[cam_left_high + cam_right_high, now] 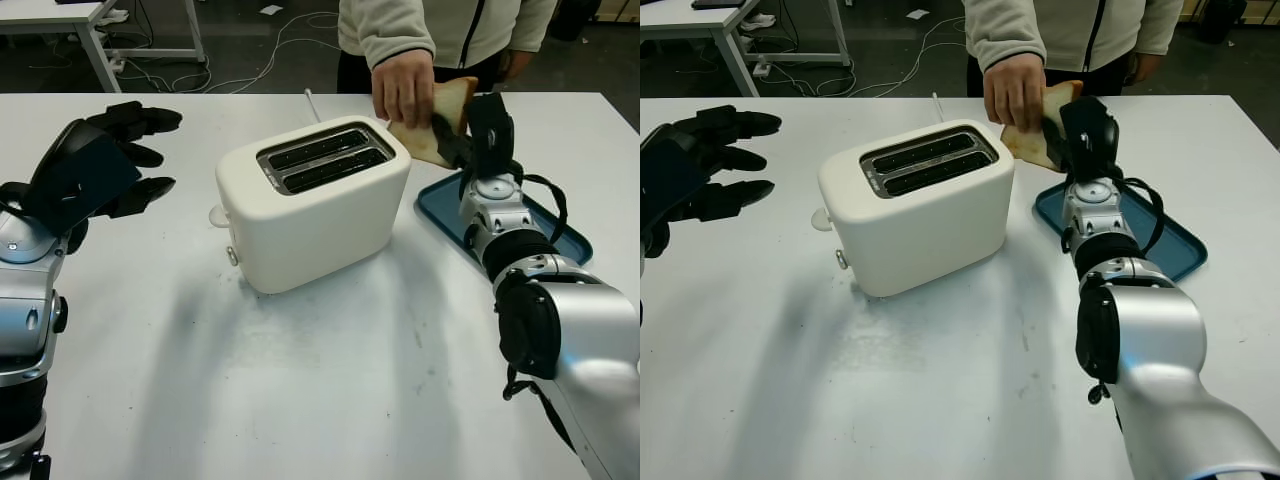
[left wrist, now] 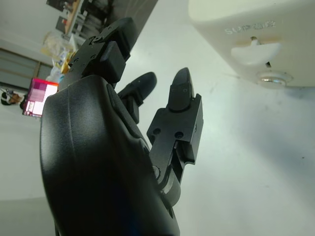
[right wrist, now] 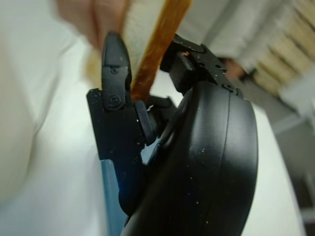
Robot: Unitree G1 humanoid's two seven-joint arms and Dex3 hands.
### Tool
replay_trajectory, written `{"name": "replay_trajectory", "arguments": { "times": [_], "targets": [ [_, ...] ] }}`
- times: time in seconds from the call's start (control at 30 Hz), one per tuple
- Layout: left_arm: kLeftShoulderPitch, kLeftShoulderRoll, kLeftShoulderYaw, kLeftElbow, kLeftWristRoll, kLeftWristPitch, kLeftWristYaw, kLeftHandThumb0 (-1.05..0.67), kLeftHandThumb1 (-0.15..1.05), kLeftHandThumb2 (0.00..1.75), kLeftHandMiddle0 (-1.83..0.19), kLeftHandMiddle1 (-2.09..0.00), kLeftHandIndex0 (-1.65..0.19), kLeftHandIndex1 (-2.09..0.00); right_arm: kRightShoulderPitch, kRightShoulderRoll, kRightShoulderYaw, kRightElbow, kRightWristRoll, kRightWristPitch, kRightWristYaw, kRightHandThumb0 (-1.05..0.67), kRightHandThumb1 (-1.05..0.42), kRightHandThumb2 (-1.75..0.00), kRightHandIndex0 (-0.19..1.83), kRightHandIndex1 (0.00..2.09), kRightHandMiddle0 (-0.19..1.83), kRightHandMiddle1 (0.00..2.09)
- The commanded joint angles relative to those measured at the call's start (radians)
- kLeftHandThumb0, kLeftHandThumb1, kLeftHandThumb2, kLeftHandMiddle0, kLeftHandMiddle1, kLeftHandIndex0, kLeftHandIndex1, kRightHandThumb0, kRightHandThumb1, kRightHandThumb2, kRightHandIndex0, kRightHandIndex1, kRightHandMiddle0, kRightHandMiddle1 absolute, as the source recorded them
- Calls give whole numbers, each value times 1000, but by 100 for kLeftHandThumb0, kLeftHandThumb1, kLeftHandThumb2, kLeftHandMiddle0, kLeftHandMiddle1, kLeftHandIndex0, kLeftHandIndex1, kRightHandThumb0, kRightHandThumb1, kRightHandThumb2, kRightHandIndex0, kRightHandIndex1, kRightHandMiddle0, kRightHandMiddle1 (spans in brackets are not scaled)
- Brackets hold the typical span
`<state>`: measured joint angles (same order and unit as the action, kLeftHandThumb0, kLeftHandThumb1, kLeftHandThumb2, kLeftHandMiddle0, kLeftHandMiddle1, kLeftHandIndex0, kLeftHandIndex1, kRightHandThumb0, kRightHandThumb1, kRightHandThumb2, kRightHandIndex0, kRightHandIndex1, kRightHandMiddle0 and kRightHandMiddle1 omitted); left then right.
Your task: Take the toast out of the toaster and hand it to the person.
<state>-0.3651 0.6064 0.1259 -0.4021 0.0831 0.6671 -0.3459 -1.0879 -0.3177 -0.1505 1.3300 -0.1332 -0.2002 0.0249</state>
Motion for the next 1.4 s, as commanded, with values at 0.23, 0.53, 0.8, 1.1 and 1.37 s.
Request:
{"name": "replay_trajectory", "arguments": {
  "times": [0.23,0.53,0.8,1.1,1.37],
  "targets": [
    [24,-19,16,-32,-5,-22,15,8,92,32,-16,-102,-38,-34,74,-77,75,-62,-36,-107,77,-96,-85,-1,7,2,7,0],
    [158,-223,91,-123,-26,-165,173,-8,92,42,-6,-112,-30,-35,433,-45,-12,-457,144,-295,133,-83,-88,-1,7,3,7,2],
    [274,-256,76,-354,-59,12,151,-9,92,40,0,-95,-18,-30,881,186,0,-1065,279,-251,64,-57,-90,-1,37,13,39,10],
    [388,-314,50,-425,-40,5,187,-18,92,39,0,-85,-16,-27,1092,231,70,-1374,287,-66,88,-57,-91,0,40,10,43,7],
    [432,-339,-33,-440,51,52,261,-28,92,35,-2,-80,-19,-24,1208,245,113,-1531,236,138,38,-57,-92,-5,44,10,45,5]
  ]
}}
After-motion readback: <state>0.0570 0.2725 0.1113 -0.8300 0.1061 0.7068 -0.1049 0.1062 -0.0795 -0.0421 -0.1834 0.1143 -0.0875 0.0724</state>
